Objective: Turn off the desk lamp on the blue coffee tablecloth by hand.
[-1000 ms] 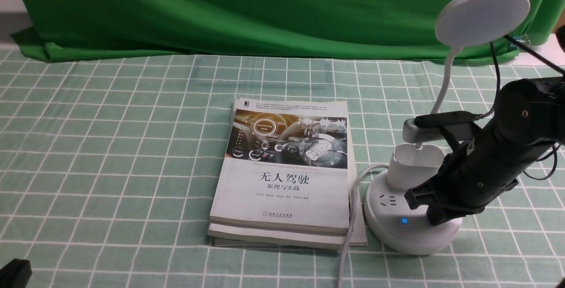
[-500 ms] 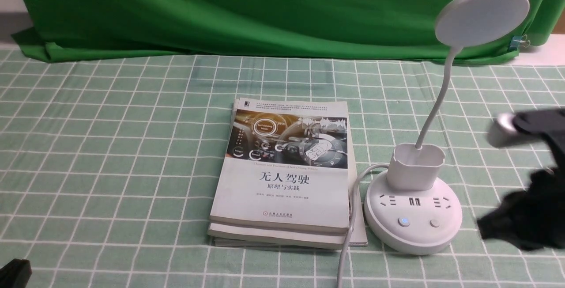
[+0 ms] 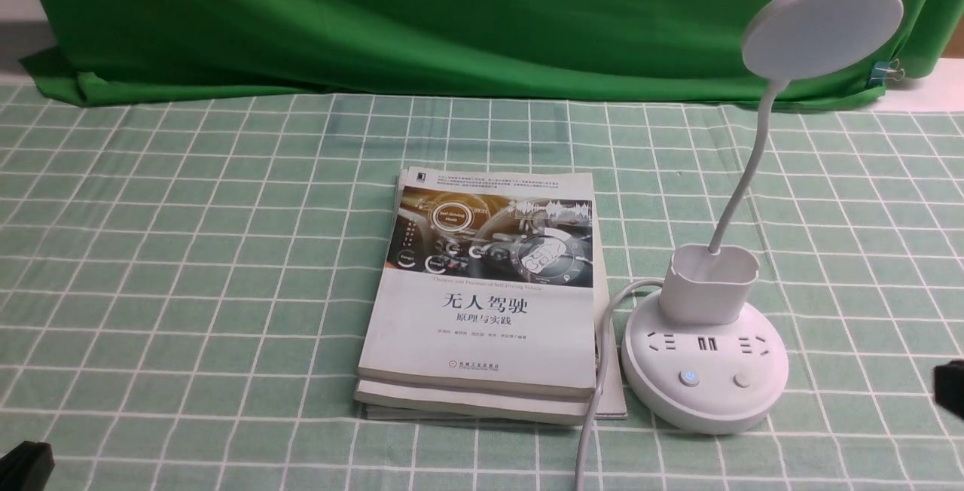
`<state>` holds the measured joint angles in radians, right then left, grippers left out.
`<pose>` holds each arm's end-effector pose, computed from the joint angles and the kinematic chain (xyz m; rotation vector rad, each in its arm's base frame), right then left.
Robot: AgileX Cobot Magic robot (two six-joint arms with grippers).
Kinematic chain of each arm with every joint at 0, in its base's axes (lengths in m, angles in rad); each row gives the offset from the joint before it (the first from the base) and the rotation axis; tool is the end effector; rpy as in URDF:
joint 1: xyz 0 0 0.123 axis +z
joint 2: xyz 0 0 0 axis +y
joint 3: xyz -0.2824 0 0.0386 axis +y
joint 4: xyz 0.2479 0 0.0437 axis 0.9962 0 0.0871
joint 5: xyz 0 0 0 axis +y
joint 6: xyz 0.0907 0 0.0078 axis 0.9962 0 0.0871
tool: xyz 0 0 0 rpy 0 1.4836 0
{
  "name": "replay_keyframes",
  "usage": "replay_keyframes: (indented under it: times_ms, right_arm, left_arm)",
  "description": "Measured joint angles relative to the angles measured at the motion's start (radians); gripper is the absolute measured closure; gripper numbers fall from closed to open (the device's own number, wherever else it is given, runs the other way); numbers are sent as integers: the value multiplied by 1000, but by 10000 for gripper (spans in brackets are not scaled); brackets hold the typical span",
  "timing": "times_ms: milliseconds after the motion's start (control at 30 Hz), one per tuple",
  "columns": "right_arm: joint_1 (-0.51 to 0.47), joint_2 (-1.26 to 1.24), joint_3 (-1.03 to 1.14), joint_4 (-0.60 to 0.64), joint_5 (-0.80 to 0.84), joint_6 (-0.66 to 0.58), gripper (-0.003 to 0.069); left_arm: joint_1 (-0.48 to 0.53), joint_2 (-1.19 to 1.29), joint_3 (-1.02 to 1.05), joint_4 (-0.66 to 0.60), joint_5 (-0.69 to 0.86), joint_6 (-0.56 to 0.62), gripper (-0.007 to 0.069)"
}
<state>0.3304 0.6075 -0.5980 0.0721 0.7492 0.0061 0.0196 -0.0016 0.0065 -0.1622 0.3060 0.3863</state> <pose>0.1023 0.0398 0.3007 -0.3314 2.2289 0.2650 0.0544 -0.0034 0.1837 0.2243 1.7784 0.1365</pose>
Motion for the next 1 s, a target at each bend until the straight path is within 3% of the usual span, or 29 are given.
replay_keyframes:
  times_ms: [100, 400, 567, 1000]
  right_arm:
    - [-21, -72, 54, -15, -66, -6, 604]
    - [-234, -417, 453, -27, -456, -50, 629]
    - [-271, -573, 594, -28, -507, -61, 629]
    - [-273, -605, 604, -28, -515, -58, 629]
  left_arm:
    - [0, 0, 0, 0, 0, 0, 624]
    - [0, 0, 0, 0, 0, 0, 624]
    - [0, 0, 0, 0, 0, 0, 624]
    - [0, 0, 0, 0, 0, 0, 624]
